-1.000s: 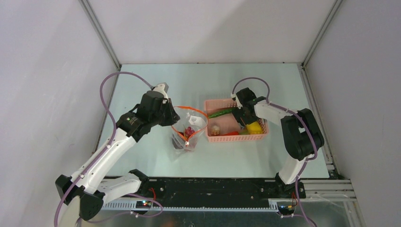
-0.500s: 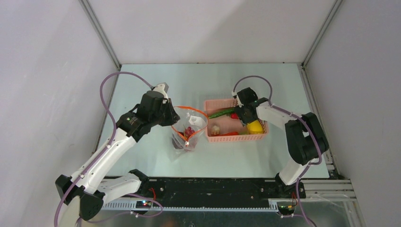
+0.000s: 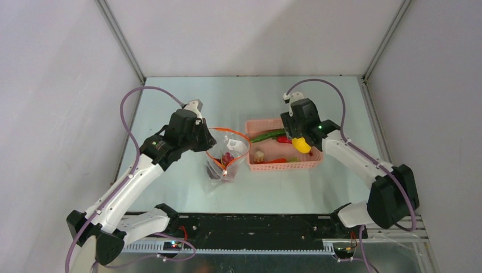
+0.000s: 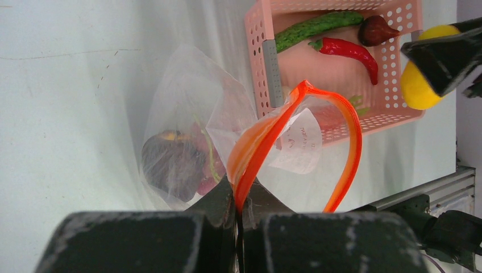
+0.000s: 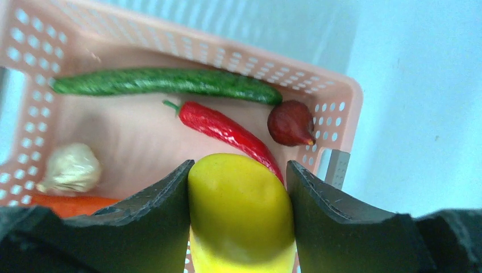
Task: Place the food in the zip-top bag and seal the zipper
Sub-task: Pick up the fake fruit from the bin, then place the fake fruit in the zipper food storage bag.
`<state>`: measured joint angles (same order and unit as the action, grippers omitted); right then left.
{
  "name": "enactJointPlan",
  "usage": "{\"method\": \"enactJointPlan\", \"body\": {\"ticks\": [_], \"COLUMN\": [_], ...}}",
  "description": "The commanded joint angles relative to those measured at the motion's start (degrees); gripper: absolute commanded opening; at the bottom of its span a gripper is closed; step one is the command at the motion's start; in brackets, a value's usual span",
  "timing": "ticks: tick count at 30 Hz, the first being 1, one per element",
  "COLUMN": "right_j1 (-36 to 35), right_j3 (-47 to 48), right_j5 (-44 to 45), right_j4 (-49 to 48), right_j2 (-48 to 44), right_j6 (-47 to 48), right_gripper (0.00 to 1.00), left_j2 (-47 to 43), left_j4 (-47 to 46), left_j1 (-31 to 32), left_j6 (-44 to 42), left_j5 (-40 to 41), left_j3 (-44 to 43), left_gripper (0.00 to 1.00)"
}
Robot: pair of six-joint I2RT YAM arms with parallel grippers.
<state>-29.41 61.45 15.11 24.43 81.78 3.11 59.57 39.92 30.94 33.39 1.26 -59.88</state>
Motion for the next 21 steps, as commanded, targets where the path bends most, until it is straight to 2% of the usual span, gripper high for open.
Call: {"method": "enactJointPlan", "body": {"ticks": [1,7,14,17,21], "right_j1": [-0.1,-2.4,-14.1,-20.3,-25.0], "right_j3": [0.3,0.3,0.3,0.3,0.3], "right_j5": [-1.1,-2.2,0.4,3.0,-2.6], "right_j4": [-5.0,-11.1,-27.0,-33.9,-45.7], "right_j2": [-5.9,-8.9,-13.2,-13.1,-10.7], "right_j6": [-7.9,-15.2,-18.1,-16.5,-15.7], "right_gripper": [0.26,0.26,0.26,0.27,0.28], "left_j2": [-1.2,-1.4,-1.6,-1.3,-1.1], "left_j4": [-1.6,-1.8,-2.1,-2.1,-2.2], "left_j1": [-0.3,-0.3,-0.2,-0.2,-0.2], "left_j6": [-1.1,-1.0,-1.0,-0.9,-0.8], "left_j5": [-0.6,-0.8,-0.8,-0.8,-2.1], "left_j3": [-1.0,-0.9,-0.6,-0.6,-0.6], "left_gripper": [0.05,0.05,0.05,0.05,0.05]}}
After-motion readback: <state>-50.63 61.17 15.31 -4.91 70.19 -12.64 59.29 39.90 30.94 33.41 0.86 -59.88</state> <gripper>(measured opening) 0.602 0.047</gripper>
